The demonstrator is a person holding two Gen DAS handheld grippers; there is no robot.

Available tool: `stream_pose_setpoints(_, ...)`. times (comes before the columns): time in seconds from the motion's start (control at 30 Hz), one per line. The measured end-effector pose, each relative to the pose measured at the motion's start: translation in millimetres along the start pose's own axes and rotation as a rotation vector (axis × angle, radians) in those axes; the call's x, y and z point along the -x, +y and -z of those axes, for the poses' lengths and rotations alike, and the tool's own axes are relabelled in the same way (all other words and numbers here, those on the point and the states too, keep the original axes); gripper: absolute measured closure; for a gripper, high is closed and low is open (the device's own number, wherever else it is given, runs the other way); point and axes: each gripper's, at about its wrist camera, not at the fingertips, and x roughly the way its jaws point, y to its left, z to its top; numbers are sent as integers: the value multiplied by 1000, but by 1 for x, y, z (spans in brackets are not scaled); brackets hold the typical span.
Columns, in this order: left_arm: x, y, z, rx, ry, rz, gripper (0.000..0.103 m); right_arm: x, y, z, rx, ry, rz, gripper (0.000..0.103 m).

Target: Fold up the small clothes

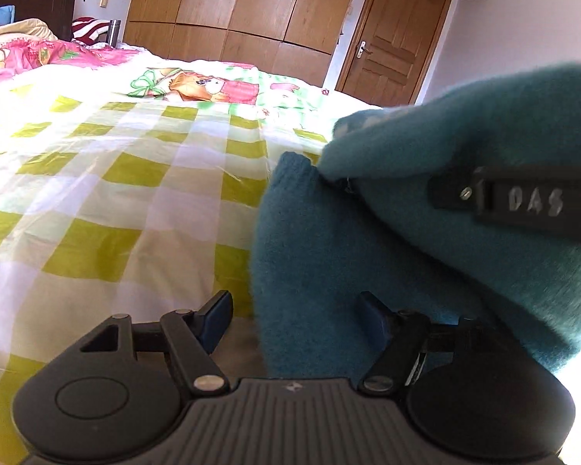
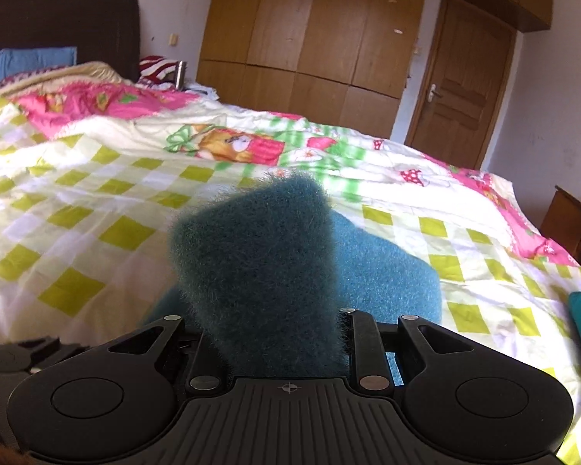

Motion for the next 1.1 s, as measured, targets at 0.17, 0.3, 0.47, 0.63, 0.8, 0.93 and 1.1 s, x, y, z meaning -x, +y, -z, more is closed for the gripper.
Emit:
stream_pose_setpoints(0.17,1,3,3,-17,10,16,18,-11,16,13,79,30,-51,57)
stream_pose_setpoints(0.3,13,10,0,-48,25,34,17,6,17,9,104,24,-134,39)
stream_pose_setpoints(0.47,39,19,-1,-55,62,21,16,40,2,9,65,8,-333,36)
stream_pose_setpoints(0.63,97,24,2,-14,13,-24,16,68,-34,5,12,3,-459,38)
stream_pose_setpoints(0.8,131,-1,-36,-13,-146,50,13,78,-89,-22,-171,-78,-446,37)
stream_pose_setpoints(0.93,120,-32,-62,-83,-212,93,0,43,-118,-53,-233,-50,-323,34)
stream_pose_setpoints(1.1,59,-58,-46,-135,-69,31,17,-19,-98,-82,-222,121,-365,24)
